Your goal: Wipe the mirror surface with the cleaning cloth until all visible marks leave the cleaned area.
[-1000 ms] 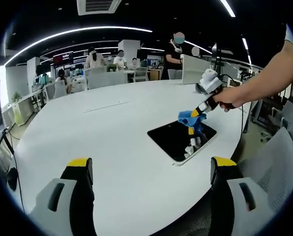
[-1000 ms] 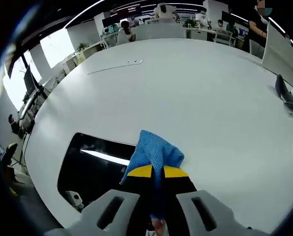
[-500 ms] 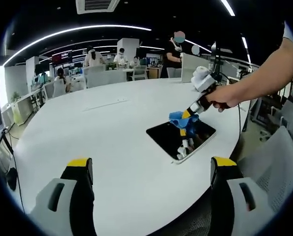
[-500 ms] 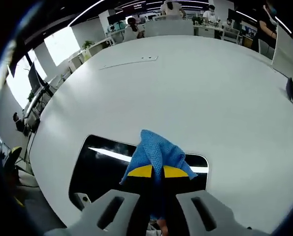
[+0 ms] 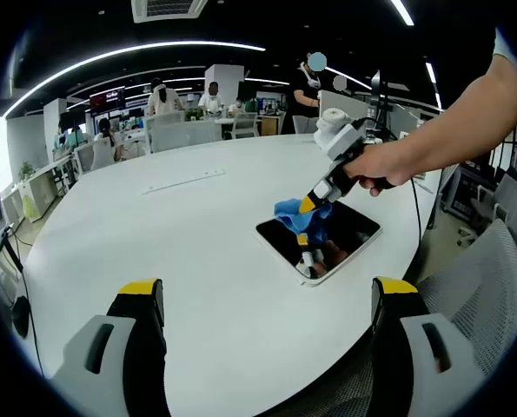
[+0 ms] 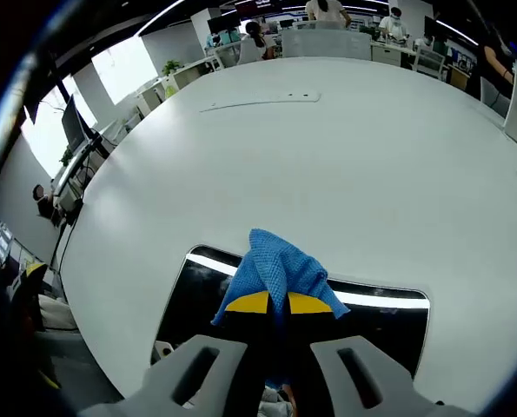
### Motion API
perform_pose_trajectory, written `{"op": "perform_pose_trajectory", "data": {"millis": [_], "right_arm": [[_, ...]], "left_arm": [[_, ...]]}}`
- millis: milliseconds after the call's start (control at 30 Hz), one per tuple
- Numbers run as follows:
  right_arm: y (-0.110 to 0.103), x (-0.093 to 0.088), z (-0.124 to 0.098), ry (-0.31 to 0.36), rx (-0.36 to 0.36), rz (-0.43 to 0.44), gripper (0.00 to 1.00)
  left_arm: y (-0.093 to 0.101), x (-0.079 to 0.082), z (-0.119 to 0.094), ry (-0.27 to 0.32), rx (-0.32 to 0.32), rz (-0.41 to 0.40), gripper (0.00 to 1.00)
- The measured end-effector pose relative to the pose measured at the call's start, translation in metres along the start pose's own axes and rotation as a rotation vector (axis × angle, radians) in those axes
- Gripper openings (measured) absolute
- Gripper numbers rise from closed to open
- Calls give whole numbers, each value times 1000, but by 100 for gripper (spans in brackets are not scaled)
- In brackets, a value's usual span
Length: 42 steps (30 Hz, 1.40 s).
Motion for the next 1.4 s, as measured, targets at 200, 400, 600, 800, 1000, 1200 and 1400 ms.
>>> {"op": "perform_pose_trajectory", "data": {"millis": [200,400,600,800,1000,1200,1400], "right_arm": [[-21,10,9,-3,32,-23,0],[-42,17,13,1,61,-49,0],[-45,17,14,-7,57,-48,0],[-44,16,15,-1,58,-46,0],[-47,10,11,-6,58,-33,0],[-55,1,3,-12,71,-29,0],[-60,-6,-2,-17,80,-25,0]], "left_arm": [[-1,0,0,0,2,2,99],[-1,-2,1,-5,1,3,99],[0,-2,1,-6,-1,2,99],[-1,-3,1,-6,5,-7,99],[6,-2,2,-1,-29,-31,99],[7,2,2,24,-36,-20,99],[4,2,1,25,-24,-16,99]]}}
Point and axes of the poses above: the point that each gripper's makers call its tool centre point, and the gripper's own axes: z roughly forward along the fingers, y roughly to its right, x roughly out of its top, the point moved 1 cm from there along -z, roughly backward along the fingers, and after that the axes turned 11 degrees about -z, right-handed, at the moved point
